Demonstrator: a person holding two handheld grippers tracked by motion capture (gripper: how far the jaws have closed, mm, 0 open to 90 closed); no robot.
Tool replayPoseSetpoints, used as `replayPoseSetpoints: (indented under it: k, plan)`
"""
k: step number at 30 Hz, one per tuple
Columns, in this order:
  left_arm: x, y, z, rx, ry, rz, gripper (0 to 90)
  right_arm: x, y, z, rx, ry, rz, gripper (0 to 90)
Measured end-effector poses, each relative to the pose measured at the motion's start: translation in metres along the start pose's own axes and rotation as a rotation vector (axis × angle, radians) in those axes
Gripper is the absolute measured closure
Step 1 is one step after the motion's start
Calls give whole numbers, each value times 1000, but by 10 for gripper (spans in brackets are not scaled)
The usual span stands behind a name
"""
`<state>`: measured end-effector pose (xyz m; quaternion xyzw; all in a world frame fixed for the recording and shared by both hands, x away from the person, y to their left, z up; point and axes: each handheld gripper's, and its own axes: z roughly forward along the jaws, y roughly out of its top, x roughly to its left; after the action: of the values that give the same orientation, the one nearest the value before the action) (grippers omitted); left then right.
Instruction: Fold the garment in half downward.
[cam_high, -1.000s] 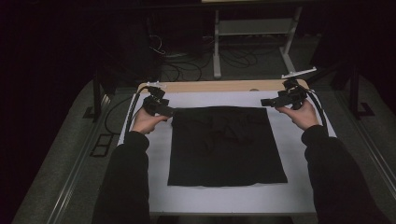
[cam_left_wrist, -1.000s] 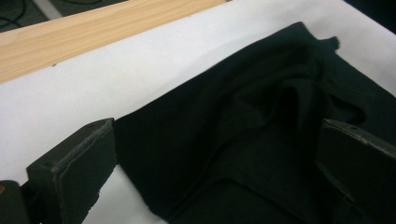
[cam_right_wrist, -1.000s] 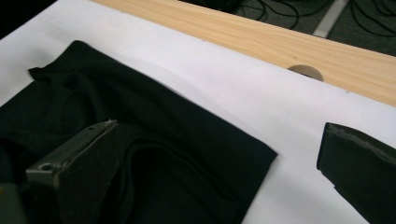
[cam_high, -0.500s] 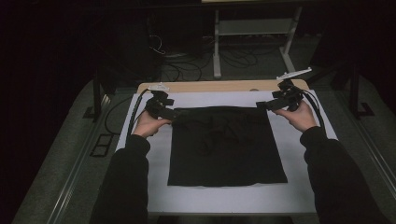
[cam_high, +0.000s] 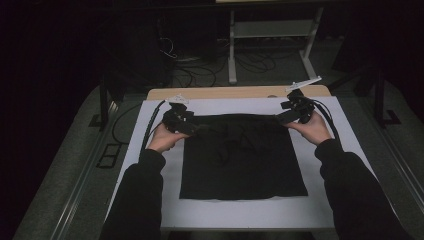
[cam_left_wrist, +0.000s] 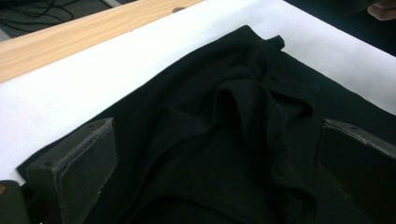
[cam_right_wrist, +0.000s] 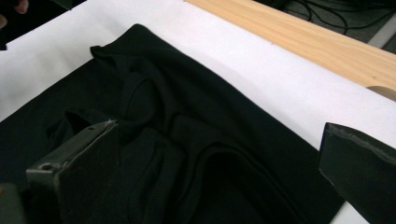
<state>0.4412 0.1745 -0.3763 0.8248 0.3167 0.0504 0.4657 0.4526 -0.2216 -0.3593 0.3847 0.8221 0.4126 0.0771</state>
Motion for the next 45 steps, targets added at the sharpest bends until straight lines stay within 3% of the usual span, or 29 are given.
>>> replayPoseSetpoints:
  k: [9, 12, 23, 34, 45]
  plan:
    - [-4, -9, 8, -2, -51, -4, 0, 6, -4, 11, 10, 33, -12, 0]
    - [-7, -12, 13, 11, -87, -4, 1, 6, -5, 14, 12, 41, -11, 0]
    - [-12, -21, 27, 40, -147, -3, 70, 12, -9, 24, 41, 80, -30, 29]
    - [-15, -26, 36, 59, -188, -15, 120, 14, -10, 32, 51, 116, -45, 145]
    - [-17, -30, 45, 115, -205, -1, 229, 11, -13, 40, 79, 141, -54, 397]
